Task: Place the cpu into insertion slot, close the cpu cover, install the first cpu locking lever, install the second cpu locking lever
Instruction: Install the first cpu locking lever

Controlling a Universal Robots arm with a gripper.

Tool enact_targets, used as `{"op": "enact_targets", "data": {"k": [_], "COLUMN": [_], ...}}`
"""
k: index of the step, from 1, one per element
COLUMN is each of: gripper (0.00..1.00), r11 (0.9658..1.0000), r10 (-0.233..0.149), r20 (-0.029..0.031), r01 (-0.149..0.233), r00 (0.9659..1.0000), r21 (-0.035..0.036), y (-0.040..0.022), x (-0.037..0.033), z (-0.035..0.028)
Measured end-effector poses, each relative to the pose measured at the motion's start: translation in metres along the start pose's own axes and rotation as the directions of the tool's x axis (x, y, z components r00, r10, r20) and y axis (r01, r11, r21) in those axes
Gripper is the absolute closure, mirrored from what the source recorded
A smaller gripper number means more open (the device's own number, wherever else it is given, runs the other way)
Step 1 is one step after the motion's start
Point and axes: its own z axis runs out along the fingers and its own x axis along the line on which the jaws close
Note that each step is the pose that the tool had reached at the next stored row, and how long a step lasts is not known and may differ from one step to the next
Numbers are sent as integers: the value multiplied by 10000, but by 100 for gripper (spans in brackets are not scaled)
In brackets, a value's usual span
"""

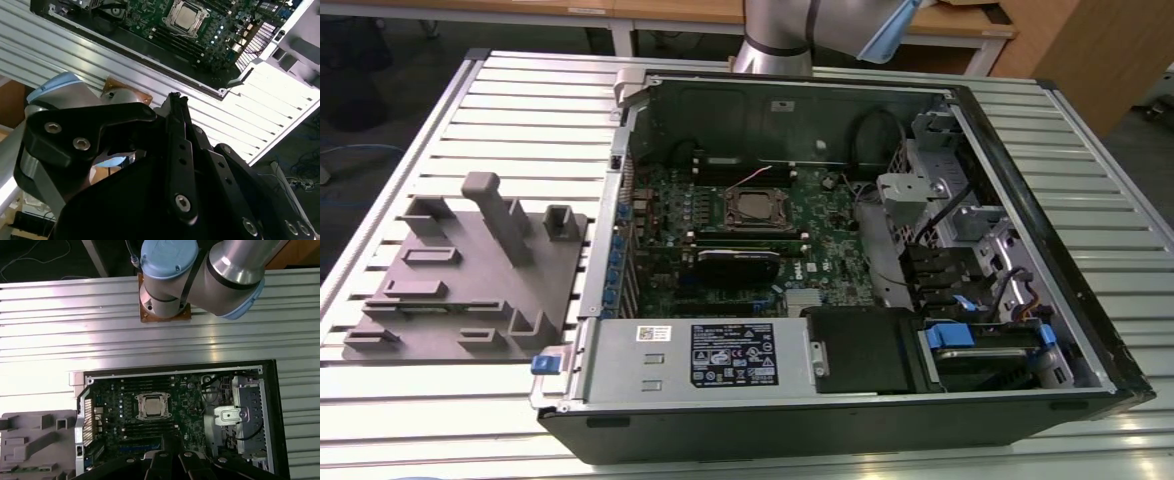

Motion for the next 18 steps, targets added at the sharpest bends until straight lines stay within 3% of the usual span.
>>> {"op": "enact_targets", "data": {"k": [2,18], "gripper": [90,90], "r11": [10000,10000], "r10": [-1,0], "r20": [0,1], "r01": [1,0], "r00": [10000,10000], "r21": [0,10], "y": [-2,-36], "x": [0,8], "z": [13,301]}}
